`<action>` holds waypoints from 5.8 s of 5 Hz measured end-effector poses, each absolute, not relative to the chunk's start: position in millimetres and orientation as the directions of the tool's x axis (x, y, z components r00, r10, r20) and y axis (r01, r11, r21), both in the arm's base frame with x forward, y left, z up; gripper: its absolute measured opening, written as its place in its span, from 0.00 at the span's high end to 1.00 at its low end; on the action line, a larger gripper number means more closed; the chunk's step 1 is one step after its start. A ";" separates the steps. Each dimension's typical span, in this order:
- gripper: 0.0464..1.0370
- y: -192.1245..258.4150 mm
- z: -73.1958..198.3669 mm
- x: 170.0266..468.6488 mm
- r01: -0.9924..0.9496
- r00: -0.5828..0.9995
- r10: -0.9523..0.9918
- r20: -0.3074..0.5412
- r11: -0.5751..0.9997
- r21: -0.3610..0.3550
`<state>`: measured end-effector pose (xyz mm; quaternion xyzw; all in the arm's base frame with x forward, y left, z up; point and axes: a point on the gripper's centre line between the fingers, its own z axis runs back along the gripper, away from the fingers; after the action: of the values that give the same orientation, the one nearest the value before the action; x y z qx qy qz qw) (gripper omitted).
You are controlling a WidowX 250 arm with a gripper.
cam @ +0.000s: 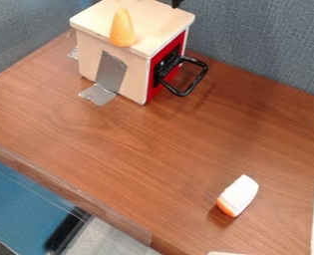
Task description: Take the carrot from top of the drawer and put it in bottom left of the table
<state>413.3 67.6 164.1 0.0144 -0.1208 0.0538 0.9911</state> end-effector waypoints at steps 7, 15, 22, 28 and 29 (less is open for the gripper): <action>0.04 107.9 155.0 372.8 -0.228 0.947 0.223 0.230 0.974 -0.006; 0.42 100.2 133.6 318.9 -0.232 0.958 0.216 0.188 0.971 0.063; 0.42 105.0 11.3 214.9 -0.019 0.994 0.016 0.109 0.999 0.028; 0.04 67.8 62.8 248.8 0.005 0.985 -0.002 0.171 1.000 -0.017; 0.04 62.8 66.7 248.7 0.038 0.987 -0.034 0.157 0.999 -0.022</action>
<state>248.7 62.8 66.7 -0.0125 -0.0783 -0.0182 0.9967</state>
